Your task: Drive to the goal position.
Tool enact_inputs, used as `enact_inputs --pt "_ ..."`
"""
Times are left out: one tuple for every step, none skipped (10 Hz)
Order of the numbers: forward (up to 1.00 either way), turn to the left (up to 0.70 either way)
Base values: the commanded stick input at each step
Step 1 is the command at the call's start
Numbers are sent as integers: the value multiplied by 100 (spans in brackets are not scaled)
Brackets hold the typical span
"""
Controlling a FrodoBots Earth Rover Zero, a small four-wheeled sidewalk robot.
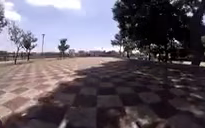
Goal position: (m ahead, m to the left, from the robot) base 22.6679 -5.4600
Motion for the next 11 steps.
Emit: enact_inputs --pt "70 27" --pt "70 27" --pt "70 27" --pt "70 27" --pt "70 27" --pt "70 27" --pt "70 27" --pt "70 27" --pt "70 27" --pt "70 27" --pt "70 16"
